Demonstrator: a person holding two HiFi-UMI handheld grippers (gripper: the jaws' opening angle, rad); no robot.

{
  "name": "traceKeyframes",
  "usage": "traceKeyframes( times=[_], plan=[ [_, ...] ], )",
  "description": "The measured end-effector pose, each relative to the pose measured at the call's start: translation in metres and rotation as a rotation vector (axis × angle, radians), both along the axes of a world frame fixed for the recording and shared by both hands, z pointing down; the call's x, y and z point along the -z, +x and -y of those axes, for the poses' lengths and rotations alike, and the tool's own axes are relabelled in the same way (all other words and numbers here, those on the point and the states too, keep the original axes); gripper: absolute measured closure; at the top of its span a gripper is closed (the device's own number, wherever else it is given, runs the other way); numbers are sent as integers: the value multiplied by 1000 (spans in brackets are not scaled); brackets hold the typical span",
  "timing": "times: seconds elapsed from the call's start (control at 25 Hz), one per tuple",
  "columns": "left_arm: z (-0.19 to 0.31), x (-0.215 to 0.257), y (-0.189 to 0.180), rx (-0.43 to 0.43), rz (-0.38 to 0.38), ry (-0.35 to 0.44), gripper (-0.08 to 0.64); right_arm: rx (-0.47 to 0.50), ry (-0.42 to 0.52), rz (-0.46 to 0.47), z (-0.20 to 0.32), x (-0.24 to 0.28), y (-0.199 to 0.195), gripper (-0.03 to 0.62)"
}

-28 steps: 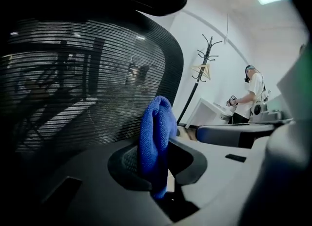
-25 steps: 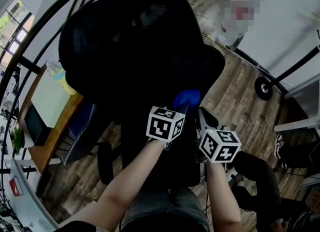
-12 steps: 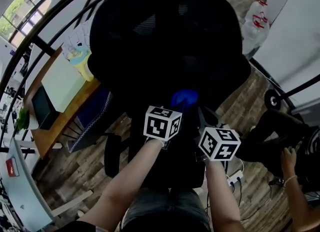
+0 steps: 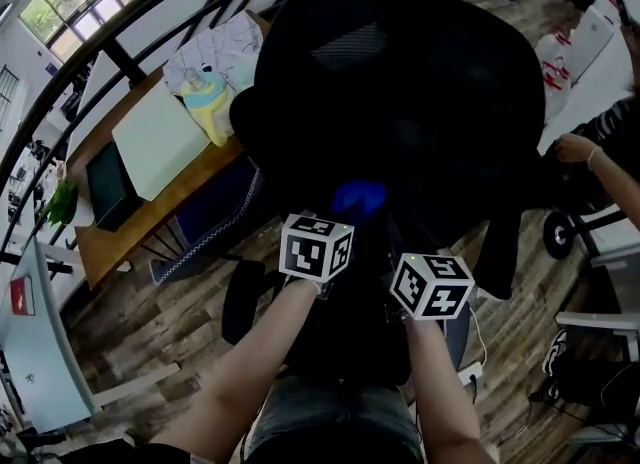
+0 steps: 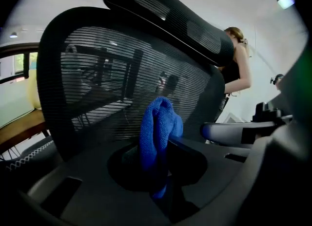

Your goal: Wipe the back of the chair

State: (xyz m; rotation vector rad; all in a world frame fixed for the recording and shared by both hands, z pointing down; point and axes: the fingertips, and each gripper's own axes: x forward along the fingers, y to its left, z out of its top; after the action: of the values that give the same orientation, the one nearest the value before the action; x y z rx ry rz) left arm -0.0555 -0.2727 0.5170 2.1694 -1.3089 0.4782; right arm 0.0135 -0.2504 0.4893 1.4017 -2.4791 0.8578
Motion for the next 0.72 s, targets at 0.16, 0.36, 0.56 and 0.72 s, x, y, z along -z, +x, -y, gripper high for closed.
traceKeyframes(
  times=[0.16, 0.36, 0.56, 0.72],
  plan=[
    [2, -3, -31, 53, -2, 16, 486, 57, 1, 4, 3, -2, -31, 561],
    [2, -2, -67, 120, 6, 20, 486, 118, 6, 10, 4, 1, -65, 561],
    [0, -1, -100, 184, 20, 11, 486, 167, 2, 8, 2, -3, -89, 561],
    [-2, -2, -119, 220, 30, 8, 486, 185, -4, 9, 0, -5, -101, 561]
  ],
)
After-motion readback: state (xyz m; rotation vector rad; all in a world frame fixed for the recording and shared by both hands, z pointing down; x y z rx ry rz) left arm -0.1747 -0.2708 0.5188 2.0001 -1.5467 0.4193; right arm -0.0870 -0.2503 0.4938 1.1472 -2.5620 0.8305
